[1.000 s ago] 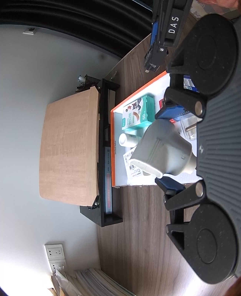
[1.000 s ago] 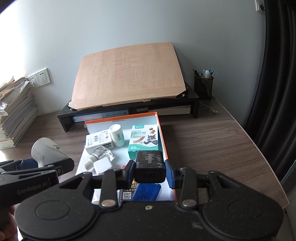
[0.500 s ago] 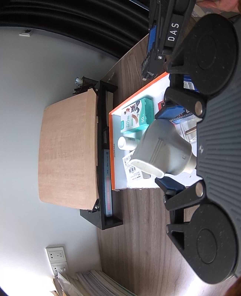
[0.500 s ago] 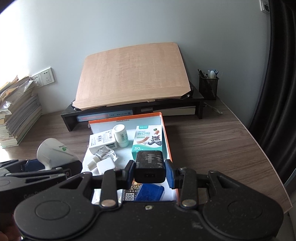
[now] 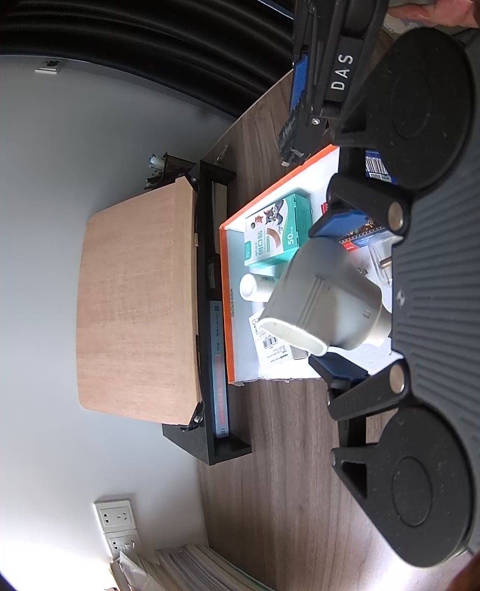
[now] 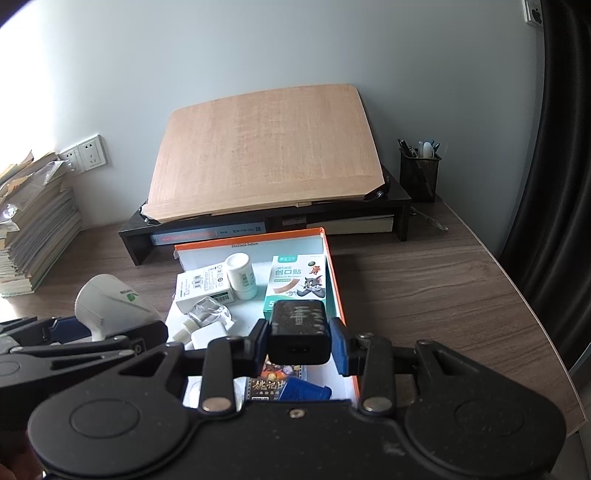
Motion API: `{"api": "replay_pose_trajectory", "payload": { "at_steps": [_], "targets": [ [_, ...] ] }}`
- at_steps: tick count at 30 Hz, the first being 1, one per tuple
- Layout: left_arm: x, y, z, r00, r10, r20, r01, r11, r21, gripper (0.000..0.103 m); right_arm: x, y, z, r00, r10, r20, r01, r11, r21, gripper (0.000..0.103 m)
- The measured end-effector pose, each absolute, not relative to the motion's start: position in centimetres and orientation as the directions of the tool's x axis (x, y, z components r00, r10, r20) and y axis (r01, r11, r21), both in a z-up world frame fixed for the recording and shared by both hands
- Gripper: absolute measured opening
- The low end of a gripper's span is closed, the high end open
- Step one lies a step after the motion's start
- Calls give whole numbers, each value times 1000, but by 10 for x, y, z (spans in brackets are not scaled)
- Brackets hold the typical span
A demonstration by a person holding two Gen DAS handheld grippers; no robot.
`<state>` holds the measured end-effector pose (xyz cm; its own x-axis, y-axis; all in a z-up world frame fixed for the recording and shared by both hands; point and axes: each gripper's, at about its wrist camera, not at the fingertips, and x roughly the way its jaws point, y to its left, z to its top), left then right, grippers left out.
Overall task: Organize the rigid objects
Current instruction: 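Carry the white adapter with left tool while right tool carries black charger over tray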
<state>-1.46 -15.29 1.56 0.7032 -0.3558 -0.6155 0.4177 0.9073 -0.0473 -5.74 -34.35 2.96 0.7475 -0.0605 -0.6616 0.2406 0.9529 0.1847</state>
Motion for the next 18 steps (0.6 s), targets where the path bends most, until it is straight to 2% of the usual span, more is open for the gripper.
{"api": "replay_pose_trajectory", "payload": {
  "at_steps": [18],
  "targets": [
    [-8,-159,12,692,-353,-630,421,906,-46,67,-49,-344,25,739,-58,-672,238,955,179,43]
  ]
}}
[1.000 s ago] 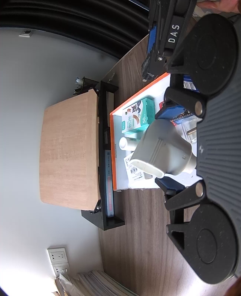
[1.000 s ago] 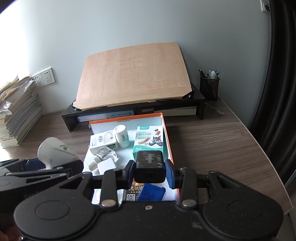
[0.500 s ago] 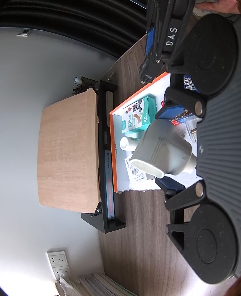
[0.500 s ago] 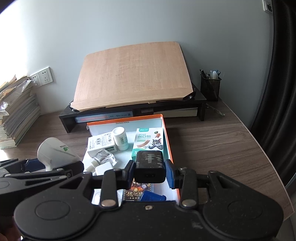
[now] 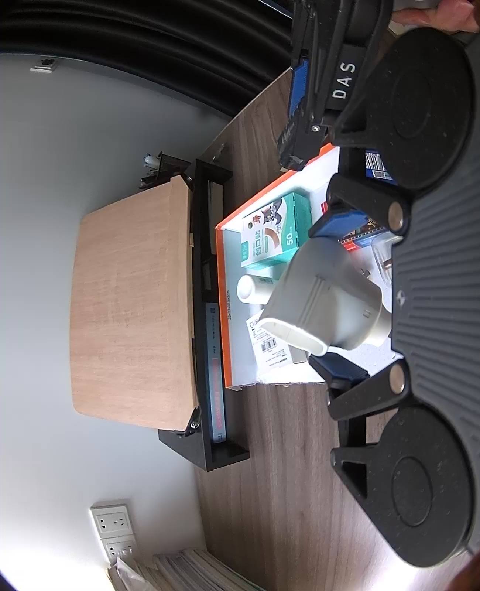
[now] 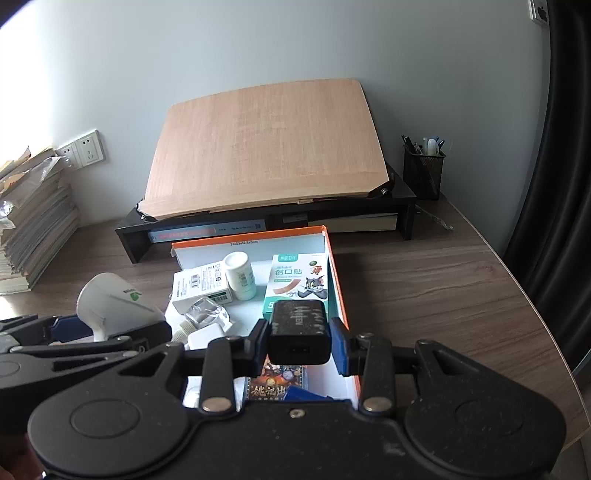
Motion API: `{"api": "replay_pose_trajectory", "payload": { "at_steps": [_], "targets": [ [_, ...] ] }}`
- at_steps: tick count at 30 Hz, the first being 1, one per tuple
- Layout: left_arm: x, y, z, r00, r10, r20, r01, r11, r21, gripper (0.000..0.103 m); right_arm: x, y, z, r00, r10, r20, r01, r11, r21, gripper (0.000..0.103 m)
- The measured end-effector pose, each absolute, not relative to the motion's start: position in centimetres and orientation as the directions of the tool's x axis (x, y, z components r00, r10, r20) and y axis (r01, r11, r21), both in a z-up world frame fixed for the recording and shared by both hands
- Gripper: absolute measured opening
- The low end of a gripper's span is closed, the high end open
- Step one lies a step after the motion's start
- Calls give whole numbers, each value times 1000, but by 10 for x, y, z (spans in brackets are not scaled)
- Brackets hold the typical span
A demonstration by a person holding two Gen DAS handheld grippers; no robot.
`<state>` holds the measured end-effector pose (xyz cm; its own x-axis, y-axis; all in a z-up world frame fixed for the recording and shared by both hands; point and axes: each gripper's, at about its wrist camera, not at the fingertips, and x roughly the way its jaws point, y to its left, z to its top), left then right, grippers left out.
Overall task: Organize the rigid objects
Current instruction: 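Carry the white adapter with left tool while right tool carries black charger over tray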
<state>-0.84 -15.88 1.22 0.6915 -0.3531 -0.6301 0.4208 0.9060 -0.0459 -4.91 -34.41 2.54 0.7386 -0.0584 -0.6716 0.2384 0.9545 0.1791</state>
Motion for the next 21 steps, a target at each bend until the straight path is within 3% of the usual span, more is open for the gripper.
{"api": "replay_pose_trajectory", "payload": {
  "at_steps": [21],
  "targets": [
    [-6,-157,11,692,-348,-633,409,911,-54,67,-48,-343,24,739,-56,-671,230,958,173,43]
  ]
}}
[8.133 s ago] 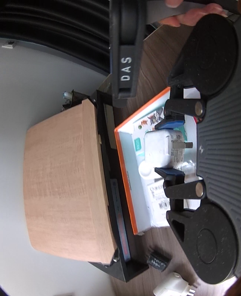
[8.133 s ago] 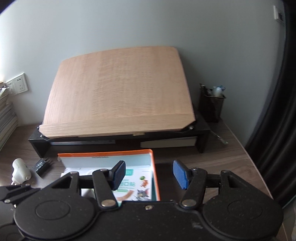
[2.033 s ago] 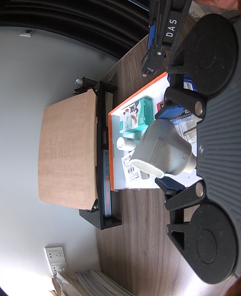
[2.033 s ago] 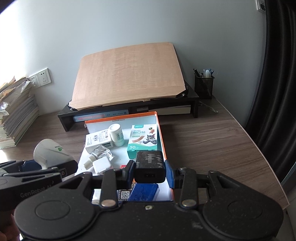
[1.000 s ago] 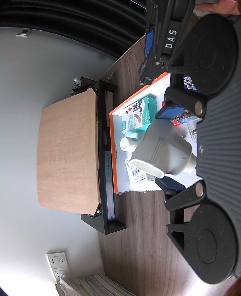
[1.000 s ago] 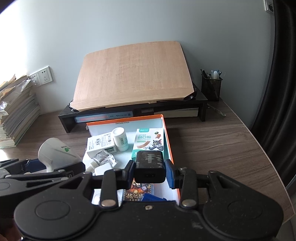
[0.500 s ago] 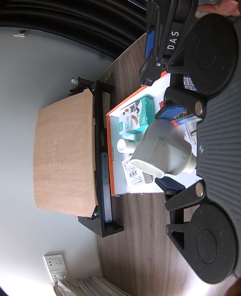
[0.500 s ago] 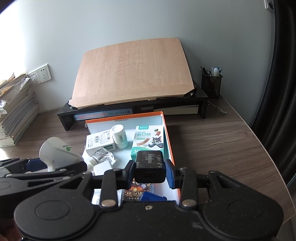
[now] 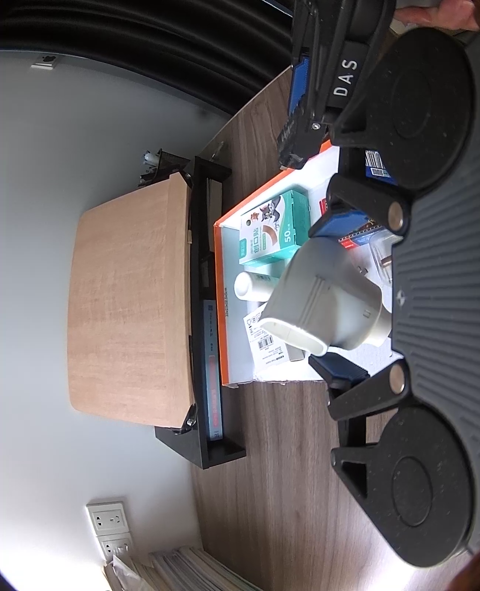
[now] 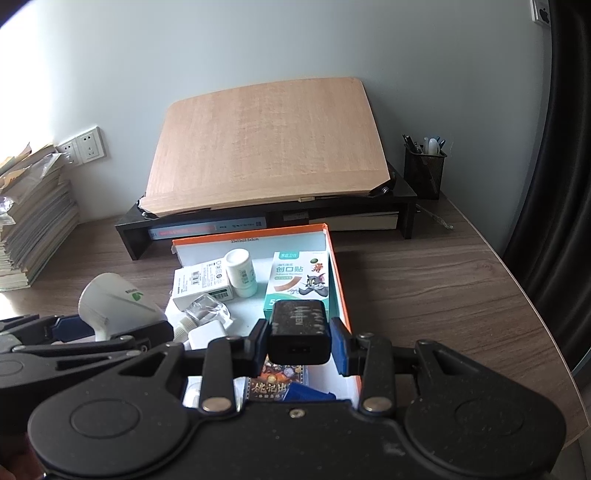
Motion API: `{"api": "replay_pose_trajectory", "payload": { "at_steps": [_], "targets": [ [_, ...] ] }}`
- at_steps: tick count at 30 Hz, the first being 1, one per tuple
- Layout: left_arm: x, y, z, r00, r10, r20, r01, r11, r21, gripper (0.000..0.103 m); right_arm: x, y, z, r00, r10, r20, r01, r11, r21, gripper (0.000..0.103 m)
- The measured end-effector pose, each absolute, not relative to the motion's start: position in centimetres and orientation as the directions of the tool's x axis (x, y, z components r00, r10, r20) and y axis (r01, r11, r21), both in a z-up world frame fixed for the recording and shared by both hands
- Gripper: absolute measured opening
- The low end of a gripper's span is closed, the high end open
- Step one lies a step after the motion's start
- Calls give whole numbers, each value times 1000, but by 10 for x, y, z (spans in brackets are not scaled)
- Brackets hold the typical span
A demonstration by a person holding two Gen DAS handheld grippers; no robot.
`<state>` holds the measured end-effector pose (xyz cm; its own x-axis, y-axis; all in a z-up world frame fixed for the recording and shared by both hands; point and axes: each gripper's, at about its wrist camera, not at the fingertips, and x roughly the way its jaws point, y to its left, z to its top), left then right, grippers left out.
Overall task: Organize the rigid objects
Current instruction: 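Carry the white adapter with left tool while right tool carries black charger over tray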
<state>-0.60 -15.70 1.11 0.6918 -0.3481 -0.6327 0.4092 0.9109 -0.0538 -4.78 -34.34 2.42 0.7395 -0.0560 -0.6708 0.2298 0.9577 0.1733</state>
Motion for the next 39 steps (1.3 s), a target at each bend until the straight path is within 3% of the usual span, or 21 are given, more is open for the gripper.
{"api": "replay_pose_trajectory", "payload": {
  "at_steps": [39],
  "targets": [
    [31,-164,4,687,-330,-647,388,920,-57,67,-4,-351,18,735,-52,-677,214,964,158,43]
  ]
}}
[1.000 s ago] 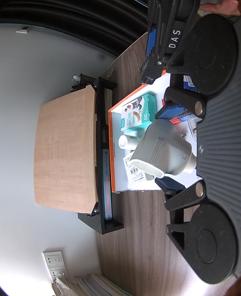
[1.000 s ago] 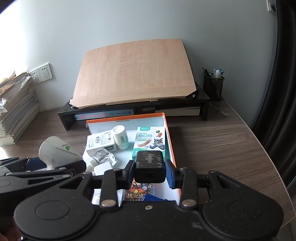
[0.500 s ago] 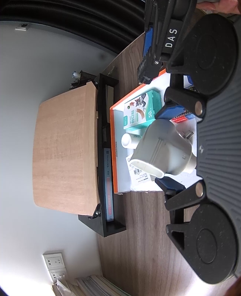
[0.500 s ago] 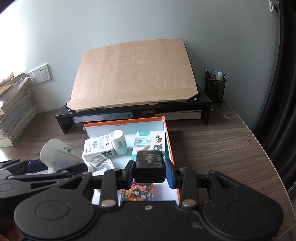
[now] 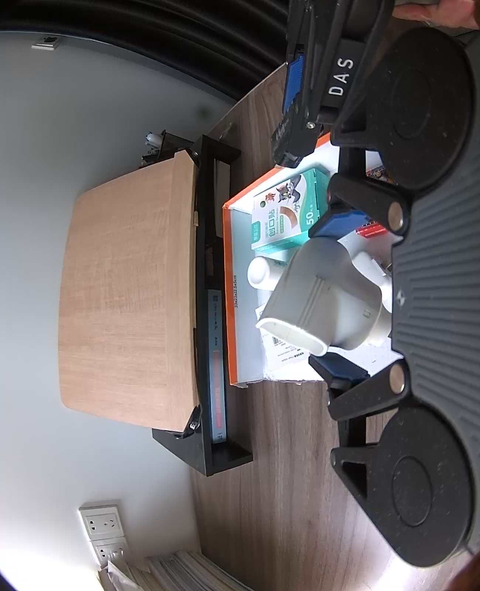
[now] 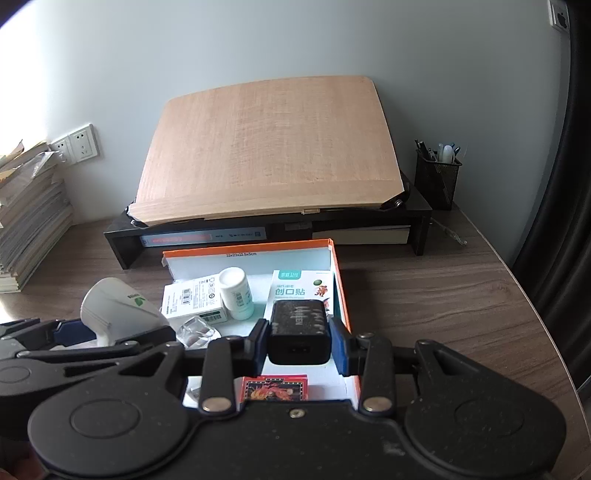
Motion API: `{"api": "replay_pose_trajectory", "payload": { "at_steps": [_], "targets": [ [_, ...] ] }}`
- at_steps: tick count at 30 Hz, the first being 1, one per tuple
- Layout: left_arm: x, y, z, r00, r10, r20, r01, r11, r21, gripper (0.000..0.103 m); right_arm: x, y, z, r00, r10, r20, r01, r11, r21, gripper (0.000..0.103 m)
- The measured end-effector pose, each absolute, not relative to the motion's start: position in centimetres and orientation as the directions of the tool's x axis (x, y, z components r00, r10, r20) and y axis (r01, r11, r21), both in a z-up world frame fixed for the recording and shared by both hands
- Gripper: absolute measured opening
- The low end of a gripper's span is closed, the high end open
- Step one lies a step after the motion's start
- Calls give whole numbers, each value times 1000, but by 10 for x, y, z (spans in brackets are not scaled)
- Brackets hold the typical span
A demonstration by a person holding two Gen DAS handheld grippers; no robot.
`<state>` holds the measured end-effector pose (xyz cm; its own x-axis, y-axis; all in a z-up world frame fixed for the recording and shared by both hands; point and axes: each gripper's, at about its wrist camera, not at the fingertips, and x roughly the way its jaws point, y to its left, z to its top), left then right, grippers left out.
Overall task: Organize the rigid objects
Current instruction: 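Carry the white adapter with left tool while right tool carries black charger over tray, then lower and release the black charger with right tool while left tool releases adapter in tray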
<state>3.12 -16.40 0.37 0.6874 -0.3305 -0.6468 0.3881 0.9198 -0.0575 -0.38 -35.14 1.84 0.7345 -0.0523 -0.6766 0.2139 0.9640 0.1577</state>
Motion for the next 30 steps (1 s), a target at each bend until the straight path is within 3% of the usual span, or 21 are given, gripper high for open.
{"api": "replay_pose_trajectory", "payload": {
  "at_steps": [30],
  "targets": [
    [63,-175,-5,668,-333,-665,396,916,-60,67,37,-359,3,714,-43,-699,206,967,151,43]
  ]
}}
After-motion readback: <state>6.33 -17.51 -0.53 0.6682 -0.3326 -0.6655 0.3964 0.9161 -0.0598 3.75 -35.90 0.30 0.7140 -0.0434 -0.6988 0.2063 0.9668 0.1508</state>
